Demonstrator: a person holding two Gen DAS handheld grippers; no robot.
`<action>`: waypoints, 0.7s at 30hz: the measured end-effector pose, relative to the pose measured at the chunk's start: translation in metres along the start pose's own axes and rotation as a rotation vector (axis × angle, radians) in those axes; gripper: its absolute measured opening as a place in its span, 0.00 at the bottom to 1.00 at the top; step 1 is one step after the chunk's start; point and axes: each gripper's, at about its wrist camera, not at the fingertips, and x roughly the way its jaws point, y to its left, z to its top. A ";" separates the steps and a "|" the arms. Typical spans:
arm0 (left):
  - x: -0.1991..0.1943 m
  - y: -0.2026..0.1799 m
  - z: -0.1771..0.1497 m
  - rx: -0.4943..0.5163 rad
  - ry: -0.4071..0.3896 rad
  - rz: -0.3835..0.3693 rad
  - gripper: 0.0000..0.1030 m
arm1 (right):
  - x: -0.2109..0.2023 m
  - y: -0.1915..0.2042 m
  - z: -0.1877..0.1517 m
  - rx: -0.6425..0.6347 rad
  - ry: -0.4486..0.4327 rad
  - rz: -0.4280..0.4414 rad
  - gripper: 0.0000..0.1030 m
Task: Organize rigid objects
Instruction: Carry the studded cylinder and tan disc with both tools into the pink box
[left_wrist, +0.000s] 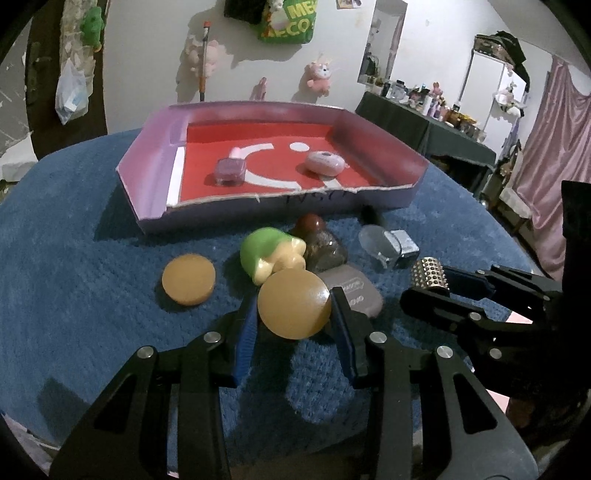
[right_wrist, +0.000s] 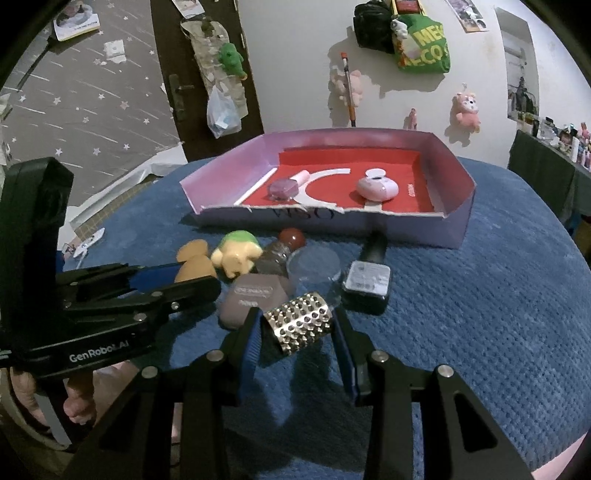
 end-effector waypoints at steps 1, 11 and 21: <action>-0.001 -0.001 0.002 0.004 -0.006 0.000 0.35 | -0.001 0.000 0.002 0.000 -0.005 0.006 0.39; -0.004 0.003 0.019 0.010 -0.035 -0.007 0.35 | -0.004 -0.002 0.022 -0.003 -0.028 0.032 0.39; 0.002 0.009 0.044 0.025 -0.040 -0.017 0.35 | 0.000 -0.016 0.045 0.003 -0.035 0.035 0.39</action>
